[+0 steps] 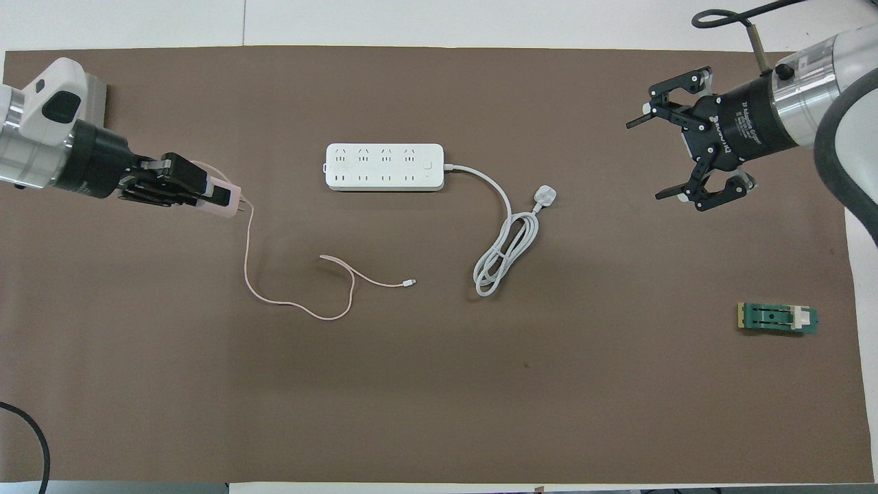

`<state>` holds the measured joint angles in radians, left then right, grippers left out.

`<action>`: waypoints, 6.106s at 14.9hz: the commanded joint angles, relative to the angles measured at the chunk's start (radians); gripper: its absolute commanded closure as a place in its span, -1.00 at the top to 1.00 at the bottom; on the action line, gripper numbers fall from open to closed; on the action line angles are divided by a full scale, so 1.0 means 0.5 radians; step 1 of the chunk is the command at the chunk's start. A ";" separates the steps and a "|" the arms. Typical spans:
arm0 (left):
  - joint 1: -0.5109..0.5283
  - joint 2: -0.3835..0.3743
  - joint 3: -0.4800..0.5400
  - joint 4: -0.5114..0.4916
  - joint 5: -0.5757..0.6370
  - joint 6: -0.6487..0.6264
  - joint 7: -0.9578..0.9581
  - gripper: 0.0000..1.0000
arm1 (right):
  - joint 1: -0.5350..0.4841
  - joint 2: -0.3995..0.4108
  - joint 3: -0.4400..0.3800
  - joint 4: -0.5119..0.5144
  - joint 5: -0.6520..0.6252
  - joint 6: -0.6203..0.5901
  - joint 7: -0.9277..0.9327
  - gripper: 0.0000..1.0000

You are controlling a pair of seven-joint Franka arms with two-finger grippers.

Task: Plug charger into power strip
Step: 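Pull the charger back with the left gripper while the right gripper retreats, then move the charger to the power strip socket with the left gripper, then push the charger prongs into the power strip socket with the left gripper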

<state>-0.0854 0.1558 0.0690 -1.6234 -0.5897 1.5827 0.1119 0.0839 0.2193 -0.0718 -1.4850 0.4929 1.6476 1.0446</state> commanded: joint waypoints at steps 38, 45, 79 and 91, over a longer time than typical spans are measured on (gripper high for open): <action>-0.765 0.872 -0.015 0.590 1.115 0.676 -3.856 -1.00 | -0.312 -0.528 0.131 -0.386 -1.127 -0.150 -2.252 1.00; -0.762 0.912 -0.018 0.575 1.176 0.706 -3.896 -1.00 | -0.312 -0.528 0.162 -0.377 -1.096 -0.166 -2.304 1.00; -0.759 0.962 -0.021 0.532 1.176 0.832 -3.908 -1.00 | -0.294 -0.552 0.159 -0.392 -1.023 -0.172 -2.292 1.00; -0.759 0.934 -0.021 0.464 1.176 0.811 -3.908 -1.00 | -0.297 -0.549 0.159 -0.392 -1.023 -0.172 -2.292 1.00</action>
<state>-0.4589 0.6259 0.0529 -1.3592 -0.0062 1.9829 -1.8270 -0.0454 -0.0510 -0.0047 -1.6860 -0.0409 1.5766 -0.0801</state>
